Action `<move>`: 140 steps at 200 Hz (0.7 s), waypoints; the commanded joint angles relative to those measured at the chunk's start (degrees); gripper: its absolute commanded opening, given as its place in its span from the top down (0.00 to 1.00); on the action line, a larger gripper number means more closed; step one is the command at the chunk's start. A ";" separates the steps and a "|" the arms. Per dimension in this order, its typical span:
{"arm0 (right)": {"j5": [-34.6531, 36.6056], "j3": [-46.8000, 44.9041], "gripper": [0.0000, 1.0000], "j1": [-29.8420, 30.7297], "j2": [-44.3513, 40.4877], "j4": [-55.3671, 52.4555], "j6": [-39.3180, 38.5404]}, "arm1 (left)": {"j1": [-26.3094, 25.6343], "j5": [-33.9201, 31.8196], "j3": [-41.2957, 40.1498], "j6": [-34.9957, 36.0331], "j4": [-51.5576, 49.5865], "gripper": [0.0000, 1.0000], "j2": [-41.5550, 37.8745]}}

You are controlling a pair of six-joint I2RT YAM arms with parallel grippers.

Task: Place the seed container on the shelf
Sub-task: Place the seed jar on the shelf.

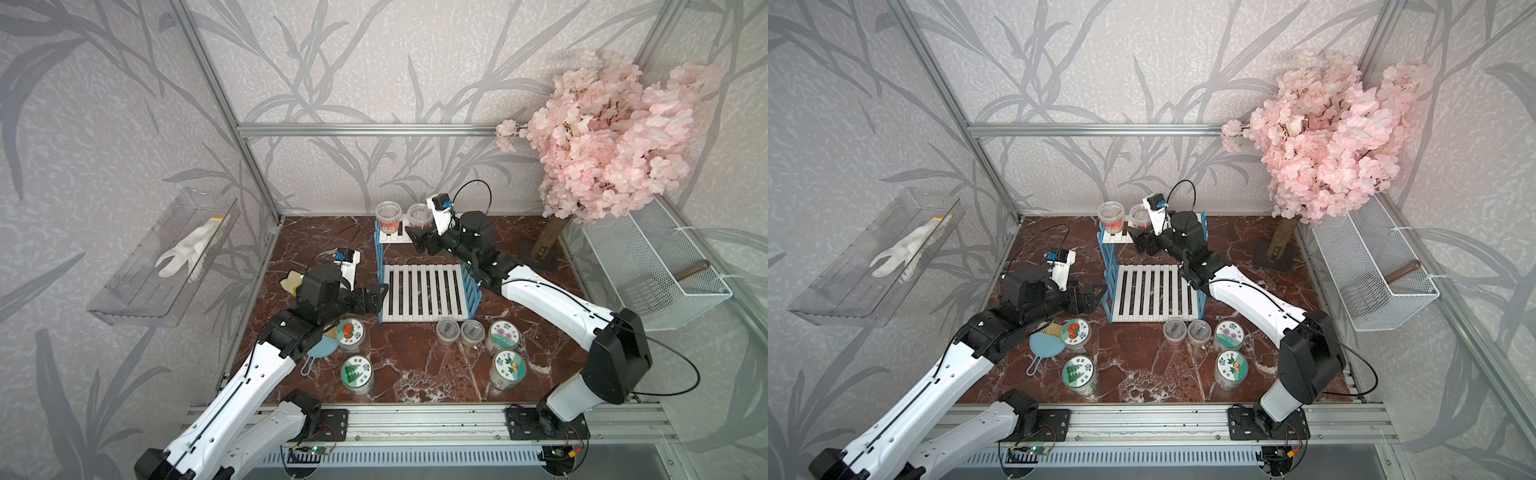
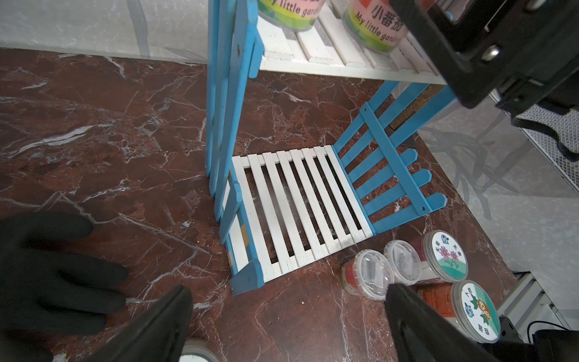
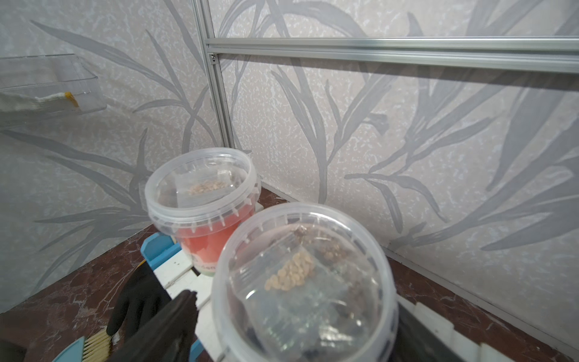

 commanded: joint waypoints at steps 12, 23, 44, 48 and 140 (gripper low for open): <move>-2.72 0.60 0.05 -0.50 -6.29 -9.22 -0.04 | 0.31 1.46 1.80 2.02 -0.50 0.00 0.51; -3.97 2.71 0.05 -0.91 -7.13 -14.43 1.30 | 0.68 1.76 2.45 2.44 -0.62 0.00 1.08; -5.32 7.90 0.05 -1.14 -7.56 -24.44 2.32 | 1.66 3.27 4.15 2.63 -0.87 0.00 2.33; -5.48 8.65 0.05 -1.14 -7.46 -25.78 2.33 | 1.89 3.51 4.45 2.54 -0.80 0.00 2.51; -1.49 34.65 0.08 -0.97 4.63 -50.12 -0.12 | 7.24 11.23 9.05 -0.40 5.01 0.00 5.90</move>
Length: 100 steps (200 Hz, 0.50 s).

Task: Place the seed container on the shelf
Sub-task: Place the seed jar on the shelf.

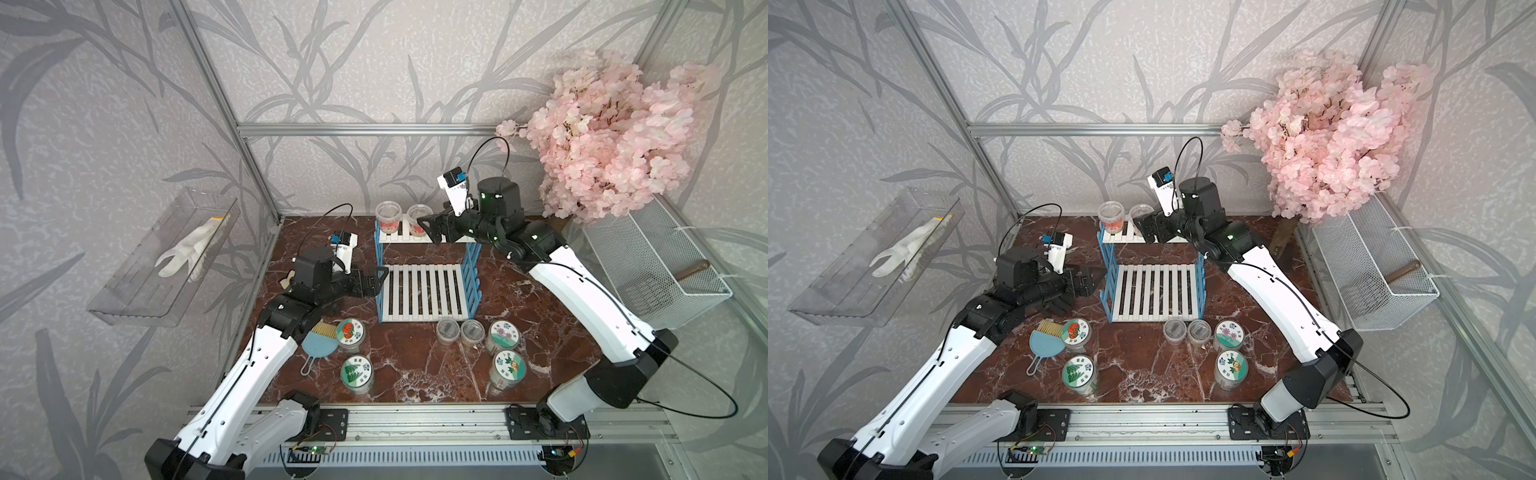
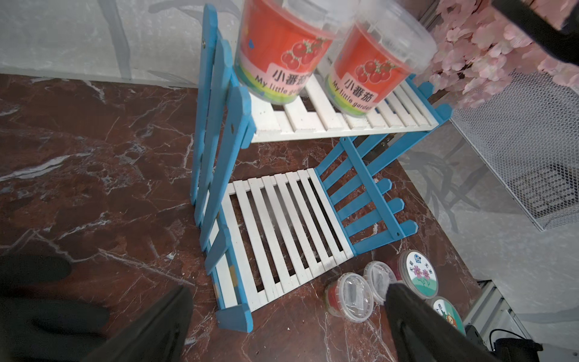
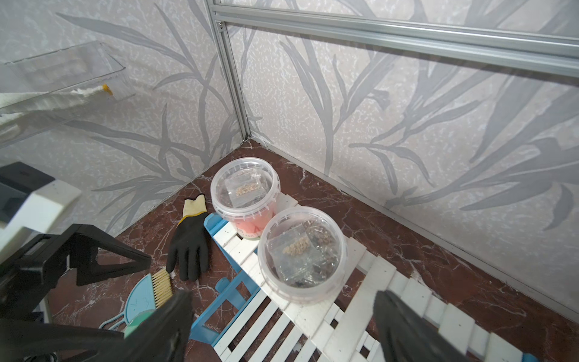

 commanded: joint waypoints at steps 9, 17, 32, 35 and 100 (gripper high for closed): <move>2.54 8.75 0.08 0.52 5.03 -11.03 -1.31 | 0.91 2.28 2.34 -1.74 2.86 0.00 0.12; 3.54 11.31 0.08 1.00 6.17 -13.06 -1.76 | 0.97 2.65 2.14 -2.20 3.38 0.00 -0.07; 5.89 16.47 0.08 1.87 10.09 -16.94 -1.99 | 1.05 2.89 1.90 -2.62 3.67 0.00 -0.69; 6.30 17.51 0.08 2.09 10.68 -17.60 -1.95 | 1.08 2.77 1.90 -2.54 3.60 0.00 -0.78; 11.00 41.19 0.07 3.58 25.03 -31.18 -0.64 | 1.27 1.00 1.55 -2.36 1.87 0.00 -2.24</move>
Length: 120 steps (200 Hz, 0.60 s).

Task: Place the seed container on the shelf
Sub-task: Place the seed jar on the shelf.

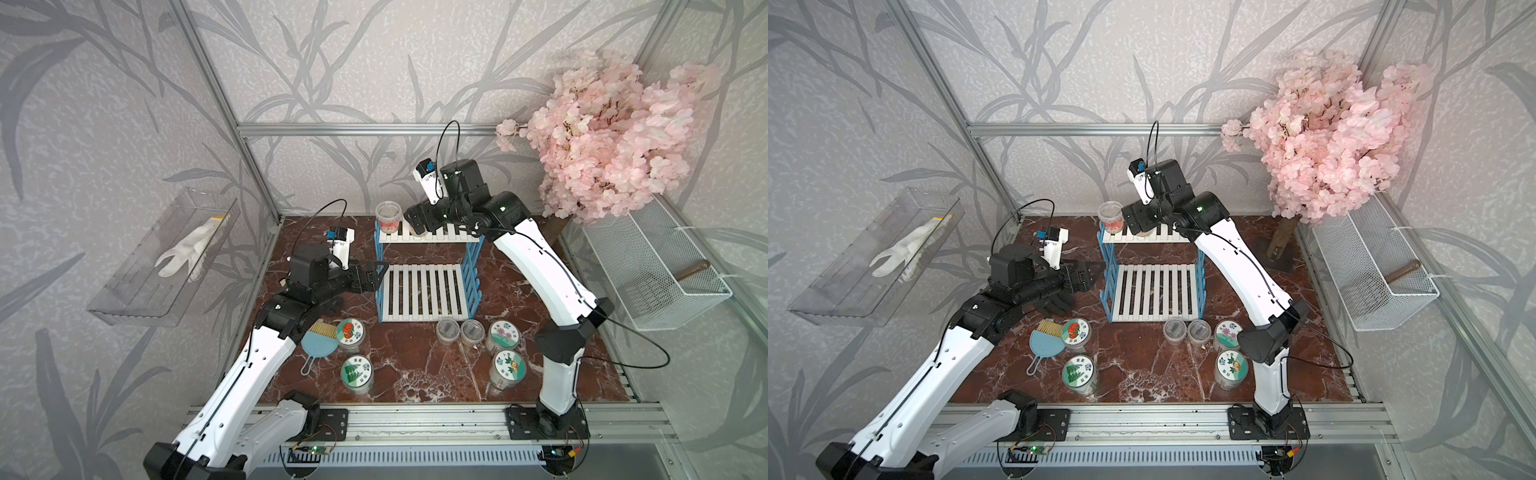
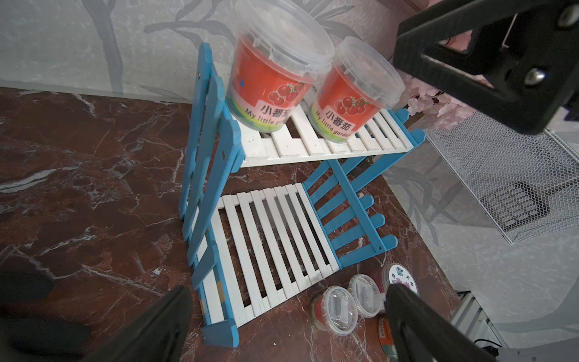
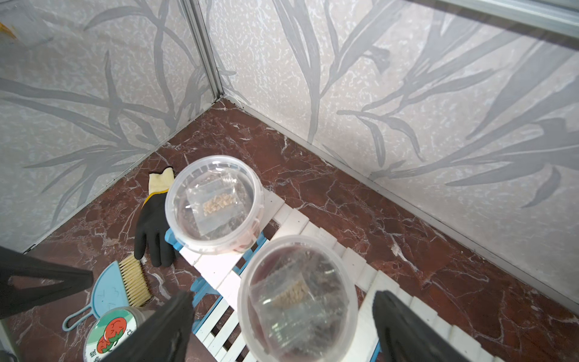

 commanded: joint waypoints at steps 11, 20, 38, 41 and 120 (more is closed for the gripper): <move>1.81 8.50 0.07 0.15 4.41 -8.54 0.90 | 0.43 -0.63 1.29 0.09 -0.19 0.00 -1.45; 1.51 9.72 0.07 0.15 5.15 -9.15 1.17 | 0.44 -0.65 1.31 0.18 -0.26 0.00 -1.52; 2.49 10.91 0.07 0.15 6.14 -10.01 1.55 | 0.48 -0.64 1.31 0.27 -0.37 0.00 -1.60; 2.84 10.82 0.07 0.15 6.18 -9.93 1.55 | 0.44 -0.60 1.32 0.27 -0.45 0.00 -1.61; 3.32 12.25 0.11 -0.42 8.05 -10.47 3.13 | 0.52 -0.49 1.50 0.38 0.13 0.00 -1.26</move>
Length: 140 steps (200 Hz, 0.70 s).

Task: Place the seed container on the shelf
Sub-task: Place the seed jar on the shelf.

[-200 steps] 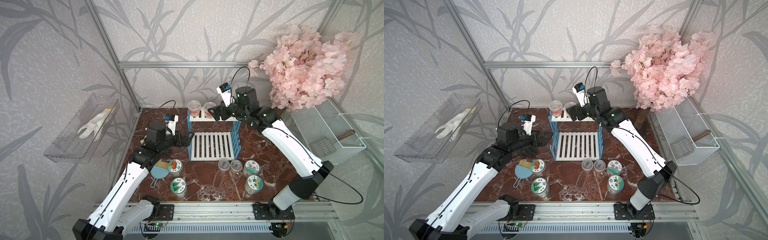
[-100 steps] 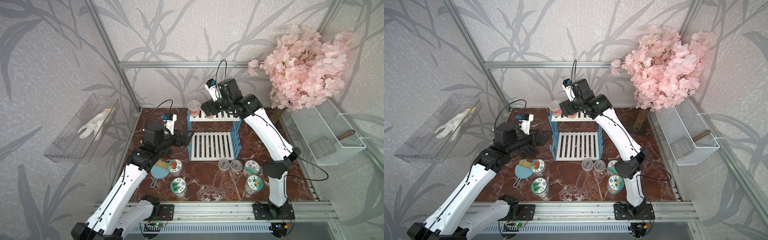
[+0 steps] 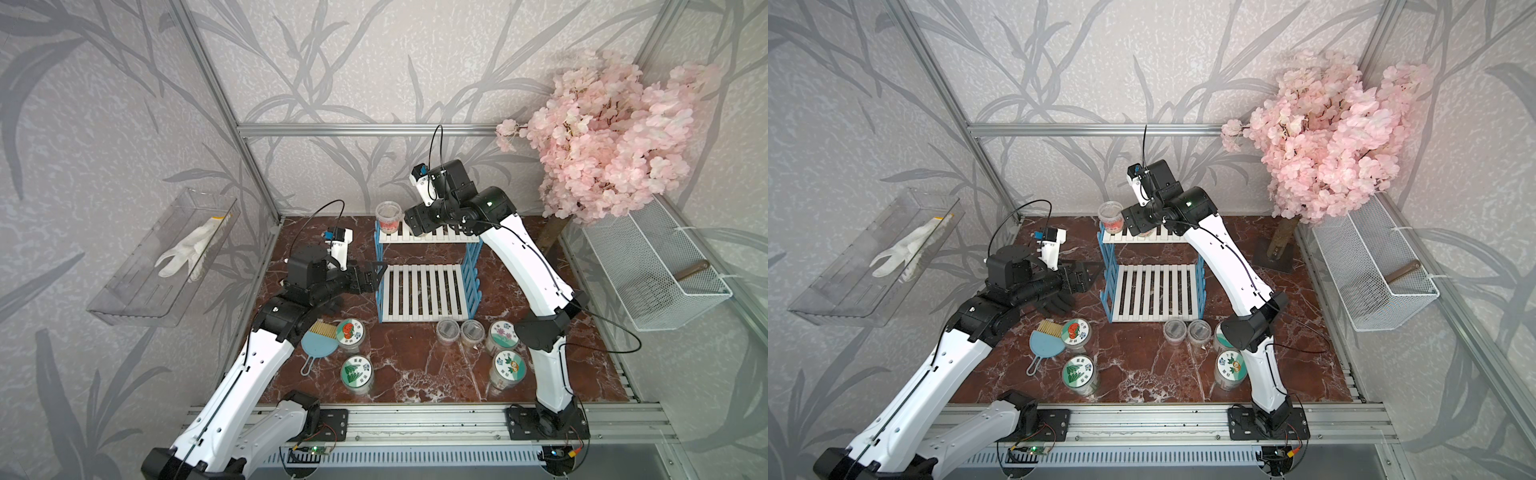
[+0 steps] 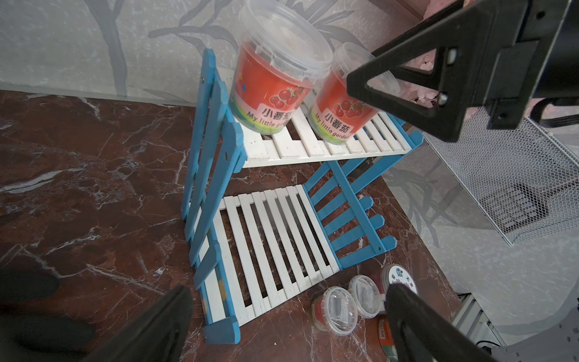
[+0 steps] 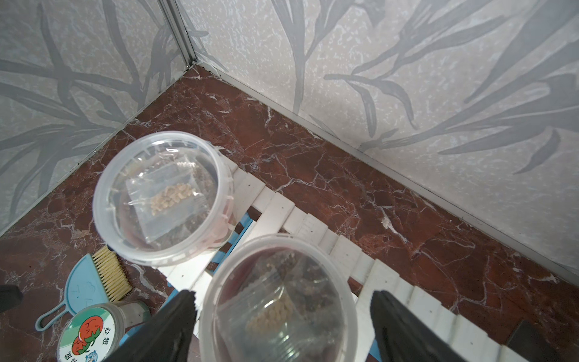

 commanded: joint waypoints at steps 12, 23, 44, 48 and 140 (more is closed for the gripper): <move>-0.59 2.82 0.15 -0.56 0.82 -1.74 1.39 | 0.40 -0.16 1.66 0.49 0.56 0.00 -0.45; -0.53 2.87 0.16 -0.60 0.87 -1.80 1.48 | 0.41 -0.15 1.75 0.49 0.64 0.00 -0.27; -0.56 2.82 0.19 -0.60 1.00 -1.96 1.34 | 0.41 0.03 1.84 0.49 0.61 0.00 0.01; -0.61 2.82 0.20 -0.60 0.96 -2.02 1.24 | 0.41 0.03 1.84 0.41 0.63 0.00 0.07; -10.54 2.86 0.23 -3.50 1.52 -0.53 -5.42 | 0.41 -0.36 2.01 0.91 0.16 0.00 0.69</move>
